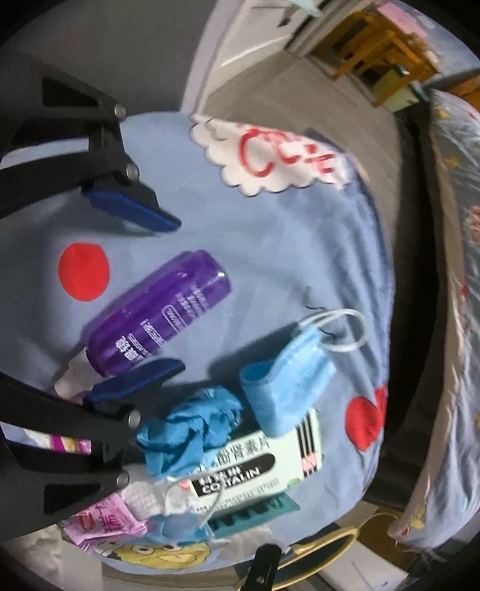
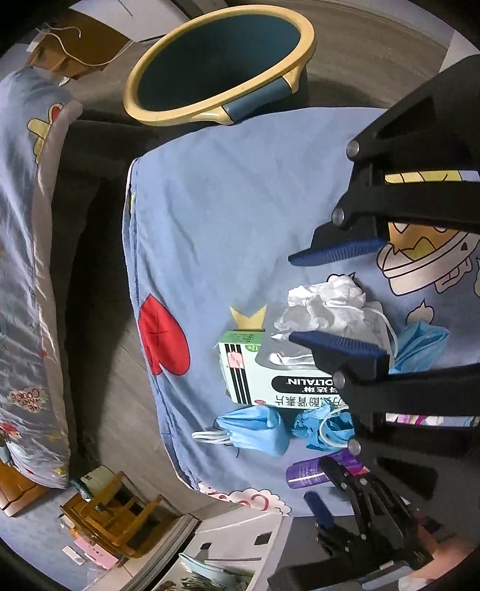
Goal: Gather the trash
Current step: 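Grasp the purple bottle with the left tool while the right tool grasps white plastic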
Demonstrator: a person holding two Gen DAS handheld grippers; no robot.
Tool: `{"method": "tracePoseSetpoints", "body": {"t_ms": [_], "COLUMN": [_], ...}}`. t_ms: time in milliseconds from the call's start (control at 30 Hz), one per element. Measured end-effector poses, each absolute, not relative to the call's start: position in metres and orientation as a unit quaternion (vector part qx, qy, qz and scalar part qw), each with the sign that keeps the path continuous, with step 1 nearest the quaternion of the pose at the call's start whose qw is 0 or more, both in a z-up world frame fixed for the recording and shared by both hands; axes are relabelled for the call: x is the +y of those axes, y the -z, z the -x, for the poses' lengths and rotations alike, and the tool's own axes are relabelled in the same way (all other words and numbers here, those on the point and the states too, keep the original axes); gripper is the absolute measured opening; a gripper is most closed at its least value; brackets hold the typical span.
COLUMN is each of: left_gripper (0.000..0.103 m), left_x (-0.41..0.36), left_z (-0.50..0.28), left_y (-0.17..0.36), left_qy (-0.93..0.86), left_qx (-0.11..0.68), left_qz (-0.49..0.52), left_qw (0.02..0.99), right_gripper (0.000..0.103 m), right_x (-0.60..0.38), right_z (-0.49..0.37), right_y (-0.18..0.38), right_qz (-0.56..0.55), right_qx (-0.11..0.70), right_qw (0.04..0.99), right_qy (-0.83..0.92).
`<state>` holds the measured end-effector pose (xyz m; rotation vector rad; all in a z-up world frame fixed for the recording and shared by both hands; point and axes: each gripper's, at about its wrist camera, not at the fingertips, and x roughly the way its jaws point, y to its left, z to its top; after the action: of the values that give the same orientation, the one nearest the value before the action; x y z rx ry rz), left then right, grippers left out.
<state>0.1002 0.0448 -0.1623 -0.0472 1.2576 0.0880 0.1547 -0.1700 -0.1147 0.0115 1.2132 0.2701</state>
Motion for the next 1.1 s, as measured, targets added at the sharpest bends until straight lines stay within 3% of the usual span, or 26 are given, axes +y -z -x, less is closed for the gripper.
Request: {"method": "tracePoseSetpoints", "body": {"t_ms": [233, 300, 367, 433, 1100], "left_gripper": [0.061, 0.054, 0.042, 0.037, 0.033], "left_x": [0.045, 0.045, 0.046, 0.05, 0.033], "left_z": [-0.098, -0.098, -0.096, -0.099, -0.118], "left_y": [0.175, 0.175, 0.176, 0.175, 0.107], "left_qy": [-0.045, -0.047, -0.047, -0.05, -0.03], "left_qx": [0.594, 0.591, 0.589, 0.589, 0.487], "left_qz": [0.056, 0.055, 0.051, 0.054, -0.014], "left_qw": [0.801, 0.804, 0.805, 0.804, 0.872], "right_gripper": [0.025, 0.017, 0.01, 0.006, 0.002], "right_x": [-0.167, -0.167, -0.167, -0.168, -0.19], "right_z": [-0.157, -0.158, -0.159, -0.16, -0.166], "right_y": [0.121, 0.122, 0.123, 0.121, 0.059], "right_qz": [-0.003, -0.005, -0.004, -0.005, -0.054], "right_qx": [0.576, 0.578, 0.578, 0.576, 0.503], "right_qw": [0.806, 0.805, 0.805, 0.805, 0.851], "right_qy": [-0.134, -0.136, -0.137, -0.138, -0.144]}}
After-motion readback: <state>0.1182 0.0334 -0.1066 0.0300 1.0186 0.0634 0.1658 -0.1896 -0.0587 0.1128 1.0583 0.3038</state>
